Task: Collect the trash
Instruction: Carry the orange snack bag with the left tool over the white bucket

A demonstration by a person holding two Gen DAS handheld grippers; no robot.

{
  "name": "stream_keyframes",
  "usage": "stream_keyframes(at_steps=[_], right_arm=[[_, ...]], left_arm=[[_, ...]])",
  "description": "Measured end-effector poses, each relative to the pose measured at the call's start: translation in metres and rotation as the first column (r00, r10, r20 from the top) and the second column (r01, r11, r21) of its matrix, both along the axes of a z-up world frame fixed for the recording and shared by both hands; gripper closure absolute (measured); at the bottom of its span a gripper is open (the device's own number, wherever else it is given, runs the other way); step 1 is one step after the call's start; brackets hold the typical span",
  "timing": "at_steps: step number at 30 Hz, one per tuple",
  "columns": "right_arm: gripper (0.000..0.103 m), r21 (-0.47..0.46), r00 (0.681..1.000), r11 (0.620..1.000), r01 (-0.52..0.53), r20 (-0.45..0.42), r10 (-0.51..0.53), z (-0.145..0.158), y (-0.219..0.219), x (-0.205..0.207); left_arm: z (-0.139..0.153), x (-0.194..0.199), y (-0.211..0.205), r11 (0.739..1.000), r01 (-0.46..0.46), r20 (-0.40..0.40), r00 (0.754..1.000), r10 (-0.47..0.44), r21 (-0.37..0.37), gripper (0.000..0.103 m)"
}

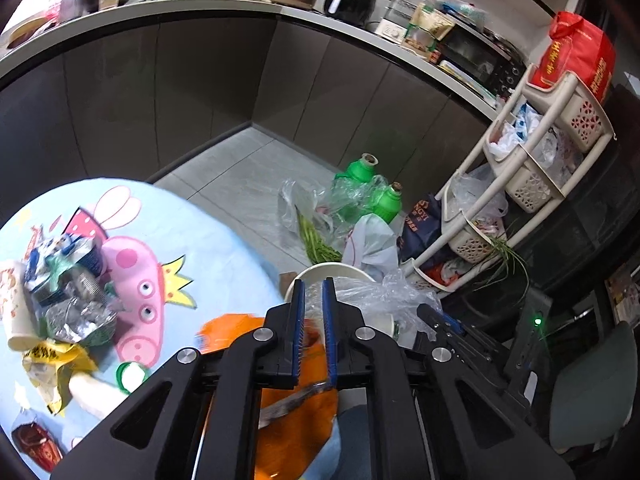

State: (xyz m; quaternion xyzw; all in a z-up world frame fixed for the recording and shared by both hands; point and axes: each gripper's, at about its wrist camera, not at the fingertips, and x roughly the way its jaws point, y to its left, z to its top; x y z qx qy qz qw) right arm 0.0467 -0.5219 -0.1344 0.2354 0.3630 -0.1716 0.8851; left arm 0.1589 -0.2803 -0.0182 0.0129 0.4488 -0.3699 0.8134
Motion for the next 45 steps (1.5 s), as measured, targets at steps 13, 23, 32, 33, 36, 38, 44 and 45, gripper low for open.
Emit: stream_keyframes(at_steps=[13, 23, 32, 33, 36, 38, 44, 45], right_arm=[[0.085, 0.027, 0.999, 0.999, -0.034, -0.01, 0.035, -0.009, 0.014, 0.011], [0.085, 0.024, 0.999, 0.998, -0.05, -0.012, 0.05, -0.008, 0.017, 0.013], [0.063, 0.038, 0.993, 0.992, -0.12, 0.008, 0.12, -0.007, 0.025, 0.025], [0.049, 0.029, 0.993, 0.993, -0.118, 0.011, 0.118, -0.006, 0.026, 0.025], [0.048, -0.001, 0.995, 0.995, -0.098, 0.023, 0.098, -0.001, 0.026, 0.02], [0.048, -0.002, 0.996, 0.997, -0.082, 0.022, 0.082, -0.001, 0.02, 0.016], [0.048, -0.011, 1.0, 1.0, -0.025, 0.002, 0.025, -0.004, -0.001, -0.002], [0.048, -0.012, 1.0, 1.0, -0.018, -0.004, 0.018, -0.005, -0.004, -0.005]], left_arm=[[-0.03, -0.005, 0.039, 0.99, -0.068, -0.101, 0.992, 0.08, 0.12, 0.031], [-0.048, 0.003, 0.028, 0.996, -0.008, -0.185, 0.982, 0.025, 0.094, 0.084], [-0.013, -0.008, 0.002, 0.998, 0.026, -0.071, 0.997, -0.022, 0.059, 0.086], [-0.011, -0.008, -0.002, 0.998, 0.032, -0.064, 0.998, -0.028, 0.059, 0.086], [-0.007, -0.009, -0.013, 0.997, 0.05, -0.046, 0.998, -0.047, 0.063, 0.086], [-0.008, -0.006, -0.02, 0.997, 0.056, -0.049, 0.997, -0.053, 0.061, 0.086], [-0.024, 0.001, -0.061, 0.992, 0.1, -0.067, 0.993, -0.095, 0.08, 0.086], [-0.031, 0.002, -0.072, 0.989, 0.111, -0.071, 0.992, -0.105, 0.093, 0.086]])
